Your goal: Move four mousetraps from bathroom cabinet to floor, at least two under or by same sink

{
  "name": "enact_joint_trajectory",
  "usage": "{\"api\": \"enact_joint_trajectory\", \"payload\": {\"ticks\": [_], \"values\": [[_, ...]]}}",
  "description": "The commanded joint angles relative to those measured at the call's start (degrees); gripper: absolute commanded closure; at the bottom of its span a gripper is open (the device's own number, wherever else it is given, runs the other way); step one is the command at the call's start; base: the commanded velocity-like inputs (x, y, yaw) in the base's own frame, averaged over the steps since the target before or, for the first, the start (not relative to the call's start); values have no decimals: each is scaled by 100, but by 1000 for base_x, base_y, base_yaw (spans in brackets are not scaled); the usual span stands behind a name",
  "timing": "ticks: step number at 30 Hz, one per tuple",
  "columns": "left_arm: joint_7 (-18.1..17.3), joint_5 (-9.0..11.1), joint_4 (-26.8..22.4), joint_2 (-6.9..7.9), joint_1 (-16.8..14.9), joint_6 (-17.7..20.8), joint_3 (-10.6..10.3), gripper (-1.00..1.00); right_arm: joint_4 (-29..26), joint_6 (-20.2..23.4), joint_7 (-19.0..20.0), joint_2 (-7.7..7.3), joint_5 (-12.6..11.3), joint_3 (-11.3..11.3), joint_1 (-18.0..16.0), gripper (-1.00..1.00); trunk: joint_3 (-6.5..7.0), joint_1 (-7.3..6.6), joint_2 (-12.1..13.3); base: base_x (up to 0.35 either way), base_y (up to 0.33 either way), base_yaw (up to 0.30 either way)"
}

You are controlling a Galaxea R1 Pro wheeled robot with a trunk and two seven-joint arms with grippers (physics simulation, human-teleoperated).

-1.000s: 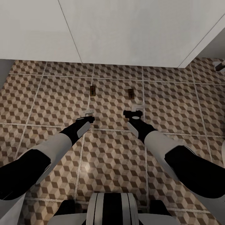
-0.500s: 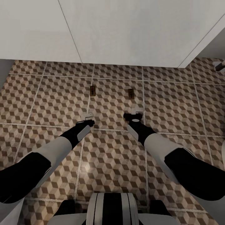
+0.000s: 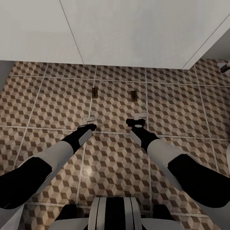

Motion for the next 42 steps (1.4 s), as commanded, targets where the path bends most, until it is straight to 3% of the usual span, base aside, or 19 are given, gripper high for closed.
{"api": "enact_joint_trajectory", "payload": {"ticks": [1,16,42], "values": [[42,31,-11,6,0,26,-48,-100,1,4,-36,0,-36,48,-2,-100,-3,-1,-1,0,0,0],[48,31,-10,38,12,23,-40,-100,1,5,-33,0,-15,48,9,-100,-3,-1,-1,0,0,0],[51,24,-10,40,12,32,-40,-100,1,-4,-25,0,-14,48,9,-100,573,-68,33,0,0,0]]}}
